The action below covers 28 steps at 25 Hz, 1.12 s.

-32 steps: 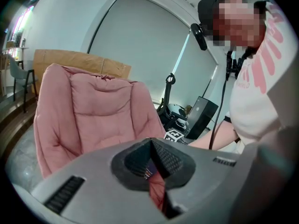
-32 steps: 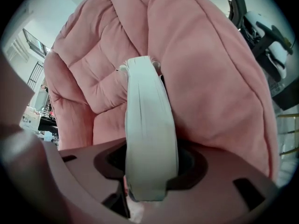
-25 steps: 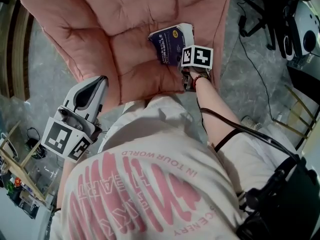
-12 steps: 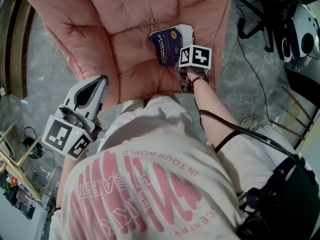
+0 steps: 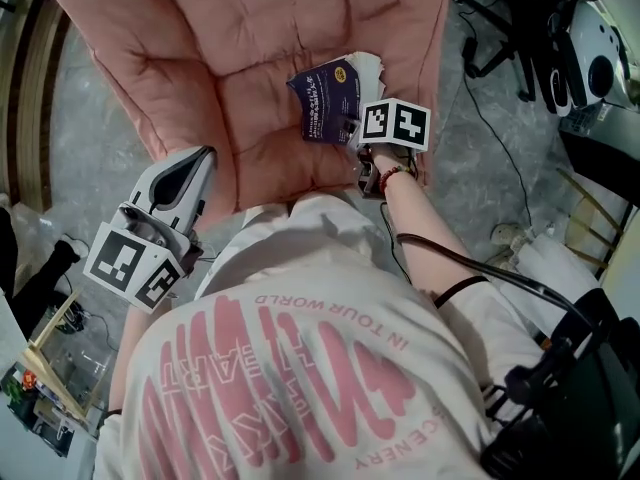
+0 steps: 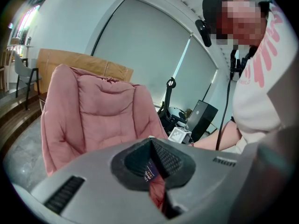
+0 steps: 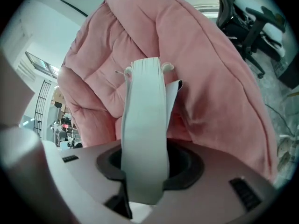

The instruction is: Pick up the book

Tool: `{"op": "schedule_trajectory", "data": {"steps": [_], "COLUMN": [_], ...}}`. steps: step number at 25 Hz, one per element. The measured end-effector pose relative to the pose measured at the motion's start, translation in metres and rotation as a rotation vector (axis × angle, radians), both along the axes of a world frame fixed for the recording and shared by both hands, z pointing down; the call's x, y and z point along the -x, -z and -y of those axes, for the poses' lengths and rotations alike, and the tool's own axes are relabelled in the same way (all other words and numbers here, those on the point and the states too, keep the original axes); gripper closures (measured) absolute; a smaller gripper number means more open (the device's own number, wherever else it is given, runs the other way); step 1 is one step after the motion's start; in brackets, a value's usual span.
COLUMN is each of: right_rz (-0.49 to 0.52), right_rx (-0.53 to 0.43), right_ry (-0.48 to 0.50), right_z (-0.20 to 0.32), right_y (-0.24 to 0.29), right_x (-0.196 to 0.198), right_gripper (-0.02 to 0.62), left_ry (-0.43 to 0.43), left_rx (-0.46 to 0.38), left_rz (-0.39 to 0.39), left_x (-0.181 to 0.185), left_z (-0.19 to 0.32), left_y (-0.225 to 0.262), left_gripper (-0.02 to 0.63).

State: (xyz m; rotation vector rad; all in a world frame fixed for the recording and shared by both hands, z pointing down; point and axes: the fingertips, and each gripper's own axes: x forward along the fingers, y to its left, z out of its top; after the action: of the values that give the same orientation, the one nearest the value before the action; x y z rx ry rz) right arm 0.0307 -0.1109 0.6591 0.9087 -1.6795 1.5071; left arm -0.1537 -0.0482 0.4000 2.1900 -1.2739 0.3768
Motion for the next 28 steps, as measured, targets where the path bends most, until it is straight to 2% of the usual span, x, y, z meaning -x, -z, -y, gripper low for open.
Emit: {"op": "schedule_trajectory", "data": {"steps": [5, 13, 19, 21, 23, 25, 28], "right_rz": [0.066, 0.261, 0.457, 0.516, 0.625, 0.753, 0.822], "right_rx": [0.005, -0.008, -0.126, -0.176, -0.236, -0.294, -0.354], "right_ry": [-0.038, -0.216, -0.263, -0.26, -0.246, -0.23, -0.231], "right_z": [-0.013, -0.018, 0.007, 0.012, 0.015, 0.019, 0.03], "right_y": [0.029, 0.1, 0.182, 0.199, 0.223, 0.258, 0.309], "right_x": [-0.005, -0.005, -0.024, -0.021, -0.01, 0.0, -0.002], "right_gripper": [0.422, 0.422, 0.422, 0.421, 0.422, 0.422, 0.421], "left_ry": [-0.046, -0.063, -0.111, -0.12, -0.131, -0.139, -0.136], "left_rx": [-0.047, -0.082, -0.143, -0.177, -0.217, -0.261, -0.304], "left_rz": [-0.028, -0.117, -0.182, -0.22, -0.245, -0.246, -0.239], "left_x": [-0.006, 0.005, -0.031, -0.034, -0.034, -0.034, -0.032], "left_z": [0.01, 0.033, 0.057, 0.059, 0.059, 0.062, 0.079], "left_y": [0.012, 0.022, 0.06, 0.058, 0.055, 0.063, 0.091], "left_gripper": [0.6, 0.6, 0.6, 0.6, 0.6, 0.6, 0.6]}}
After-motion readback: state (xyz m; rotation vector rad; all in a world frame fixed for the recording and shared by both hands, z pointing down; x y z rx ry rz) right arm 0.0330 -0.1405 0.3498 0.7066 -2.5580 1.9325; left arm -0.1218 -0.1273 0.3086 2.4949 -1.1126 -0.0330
